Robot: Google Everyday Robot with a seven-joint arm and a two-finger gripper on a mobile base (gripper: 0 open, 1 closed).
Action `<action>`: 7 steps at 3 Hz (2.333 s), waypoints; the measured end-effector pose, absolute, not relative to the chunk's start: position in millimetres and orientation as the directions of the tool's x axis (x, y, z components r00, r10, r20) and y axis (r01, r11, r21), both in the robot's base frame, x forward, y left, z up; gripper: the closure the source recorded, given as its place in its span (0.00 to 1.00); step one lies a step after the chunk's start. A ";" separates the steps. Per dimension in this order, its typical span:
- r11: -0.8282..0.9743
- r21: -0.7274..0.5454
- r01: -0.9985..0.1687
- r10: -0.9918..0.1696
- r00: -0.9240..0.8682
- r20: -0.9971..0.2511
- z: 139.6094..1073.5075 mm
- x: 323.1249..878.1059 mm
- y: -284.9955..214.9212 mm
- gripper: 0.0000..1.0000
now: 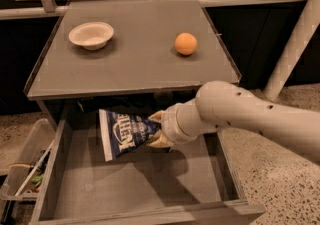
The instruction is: Pick blue chip bag from top drawer and place on counter
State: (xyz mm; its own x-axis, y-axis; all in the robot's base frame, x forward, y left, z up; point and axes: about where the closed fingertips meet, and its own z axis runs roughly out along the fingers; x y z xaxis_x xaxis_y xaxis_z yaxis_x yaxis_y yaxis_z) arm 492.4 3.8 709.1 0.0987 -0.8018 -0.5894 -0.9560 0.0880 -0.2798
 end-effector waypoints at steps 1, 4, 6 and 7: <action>0.090 -0.329 -0.940 -0.816 0.120 -0.566 755.0 495.1 -16.7 1.00; 0.129 -0.399 -0.908 -0.824 0.125 -0.552 843.2 509.3 -63.1 1.00; 0.128 -0.510 -0.851 -0.840 0.181 -0.512 871.0 544.0 -60.7 1.00; 0.142 -0.572 -0.808 -0.829 0.219 -0.515 893.9 583.5 -67.3 1.00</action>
Offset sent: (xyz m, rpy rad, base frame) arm 0.0213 -0.0883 0.1491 -0.0360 -0.1408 -0.0929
